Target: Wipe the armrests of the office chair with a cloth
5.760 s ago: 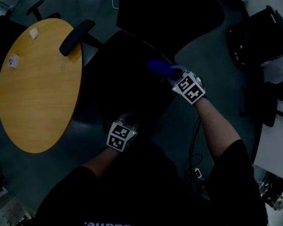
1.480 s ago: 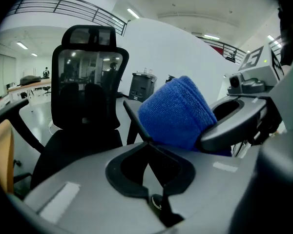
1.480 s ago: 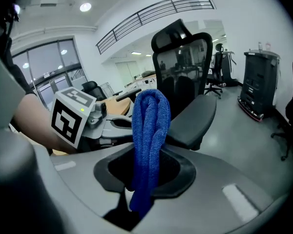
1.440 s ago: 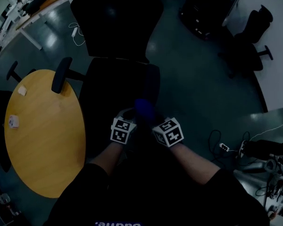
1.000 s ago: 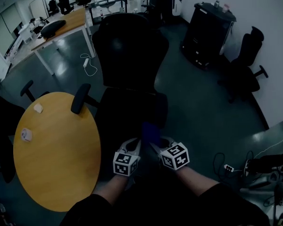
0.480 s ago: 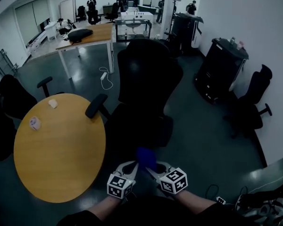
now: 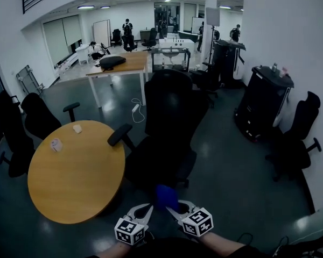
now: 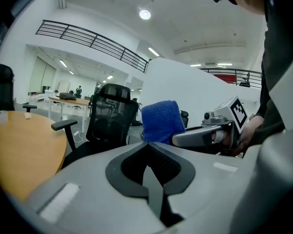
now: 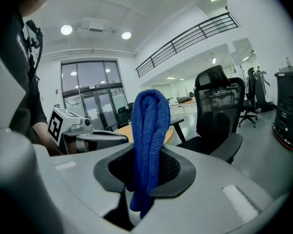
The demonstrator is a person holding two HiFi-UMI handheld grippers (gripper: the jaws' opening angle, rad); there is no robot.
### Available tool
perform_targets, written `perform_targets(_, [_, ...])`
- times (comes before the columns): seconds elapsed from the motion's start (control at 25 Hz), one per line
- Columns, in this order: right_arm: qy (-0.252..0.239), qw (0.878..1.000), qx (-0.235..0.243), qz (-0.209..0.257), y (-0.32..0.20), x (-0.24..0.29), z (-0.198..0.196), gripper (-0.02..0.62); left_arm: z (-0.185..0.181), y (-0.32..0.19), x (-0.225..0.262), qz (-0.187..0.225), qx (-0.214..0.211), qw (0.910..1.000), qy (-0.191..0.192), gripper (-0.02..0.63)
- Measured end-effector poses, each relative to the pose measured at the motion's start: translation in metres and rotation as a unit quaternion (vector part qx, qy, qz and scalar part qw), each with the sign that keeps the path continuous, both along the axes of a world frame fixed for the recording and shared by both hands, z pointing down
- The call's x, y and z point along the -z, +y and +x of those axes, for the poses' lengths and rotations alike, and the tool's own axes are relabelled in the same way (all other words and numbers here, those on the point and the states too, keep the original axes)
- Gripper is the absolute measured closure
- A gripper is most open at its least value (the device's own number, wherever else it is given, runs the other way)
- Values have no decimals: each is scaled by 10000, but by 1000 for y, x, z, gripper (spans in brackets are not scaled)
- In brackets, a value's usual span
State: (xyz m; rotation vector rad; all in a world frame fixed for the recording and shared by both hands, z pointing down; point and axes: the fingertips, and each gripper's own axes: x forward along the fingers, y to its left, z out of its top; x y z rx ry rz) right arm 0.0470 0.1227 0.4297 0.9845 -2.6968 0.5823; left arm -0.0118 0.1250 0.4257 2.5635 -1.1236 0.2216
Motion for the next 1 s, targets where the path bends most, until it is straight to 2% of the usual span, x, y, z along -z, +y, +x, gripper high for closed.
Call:
perform_targets(0.24, [-127, 9994, 219, 234, 42, 3, 33, 506, 36, 44, 12, 101, 198, 9997, 106, 592])
perform_targets(0.44, [-264, 9990, 220, 287, 63, 4, 49, 506, 54, 75, 24, 210, 139, 9997, 37, 592])
perform_targets(0.72, [-393, 9958, -101, 818, 73, 45, 45, 506, 42, 80, 53, 649, -12, 9976, 257, 592])
perform_targets(0.84, [-532, 9930, -336, 997, 74, 69, 30, 506, 26, 81, 68, 779, -94, 9965, 283, 592])
perform_targets(1.0, [-521, 9907, -420, 1185, 85, 86, 3, 506, 5, 87, 90, 894, -172, 9951, 394, 592])
